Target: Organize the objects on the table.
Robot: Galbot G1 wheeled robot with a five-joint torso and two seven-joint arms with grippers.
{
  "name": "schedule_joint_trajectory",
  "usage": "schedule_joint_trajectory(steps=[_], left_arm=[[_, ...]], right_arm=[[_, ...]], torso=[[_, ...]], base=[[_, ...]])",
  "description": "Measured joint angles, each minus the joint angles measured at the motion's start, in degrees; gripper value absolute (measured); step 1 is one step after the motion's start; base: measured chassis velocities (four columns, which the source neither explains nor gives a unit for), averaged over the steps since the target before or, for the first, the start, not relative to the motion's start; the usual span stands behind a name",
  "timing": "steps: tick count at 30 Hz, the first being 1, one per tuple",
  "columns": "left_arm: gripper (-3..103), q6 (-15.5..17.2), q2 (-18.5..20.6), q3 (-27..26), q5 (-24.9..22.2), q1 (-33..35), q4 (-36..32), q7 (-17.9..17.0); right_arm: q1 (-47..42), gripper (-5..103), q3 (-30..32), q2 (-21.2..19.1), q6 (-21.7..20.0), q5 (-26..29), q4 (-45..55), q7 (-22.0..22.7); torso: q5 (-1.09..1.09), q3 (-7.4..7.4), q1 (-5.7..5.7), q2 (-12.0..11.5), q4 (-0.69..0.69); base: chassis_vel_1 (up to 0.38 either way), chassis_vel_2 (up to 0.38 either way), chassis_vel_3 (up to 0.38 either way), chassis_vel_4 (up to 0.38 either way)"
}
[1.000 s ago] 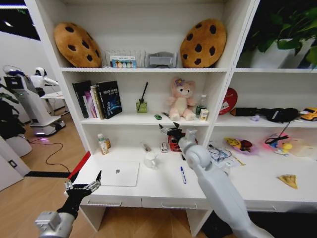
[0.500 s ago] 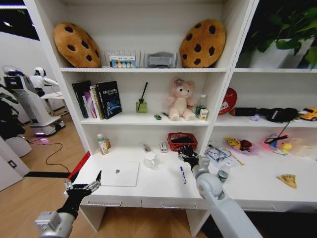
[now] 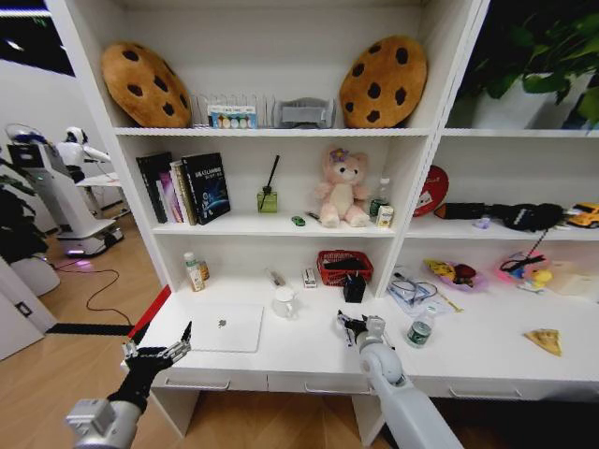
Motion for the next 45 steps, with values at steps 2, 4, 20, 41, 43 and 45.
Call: schedule_joint_trajectory(steps=[2, 4, 20, 41, 43, 45], left_arm=[[100, 0.0, 0.0, 0.0, 0.0, 0.0, 0.0, 0.0], [100, 0.0, 0.0, 0.0, 0.0, 0.0, 0.0, 0.0], [100, 0.0, 0.0, 0.0, 0.0, 0.0, 0.0, 0.0], [100, 0.0, 0.0, 0.0, 0.0, 0.0, 0.0, 0.0], [100, 0.0, 0.0, 0.0, 0.0, 0.0, 0.0, 0.0], [100, 0.0, 0.0, 0.0, 0.0, 0.0, 0.0, 0.0]], right_arm=[[0.1, 78, 0.0, 0.1, -0.2, -0.2, -0.5, -0.8], [0.2, 78, 0.1, 0.2, -0.4, -0.2, -0.7, -1.2], [0.3, 46, -0.2, -0.1, -2.8, -0.7, -0.9, -4.1], [0.7, 11, 0.4, -0.5, 2.3, -2.7, -1.4, -9.5], [1.4, 11, 1.0, -0.5, 8.1, -6.2, -1.1, -13.4], [2.2, 11, 1.2, -0.5, 10.9, -7.5, -1.4, -14.8]], torso=[[0.0, 0.0, 0.0, 0.0, 0.0], [0.0, 0.0, 0.0, 0.0, 0.0], [0.0, 0.0, 0.0, 0.0, 0.0], [0.01, 0.0, 0.0, 0.0, 0.0], [0.01, 0.0, 0.0, 0.0, -0.01], [0.0, 0.0, 0.0, 0.0, -0.02]], base=[[0.0, 0.0, 0.0, 0.0], [0.0, 0.0, 0.0, 0.0], [0.0, 0.0, 0.0, 0.0], [0.0, 0.0, 0.0, 0.0], [0.0, 0.0, 0.0, 0.0], [0.0, 0.0, 0.0, 0.0]])
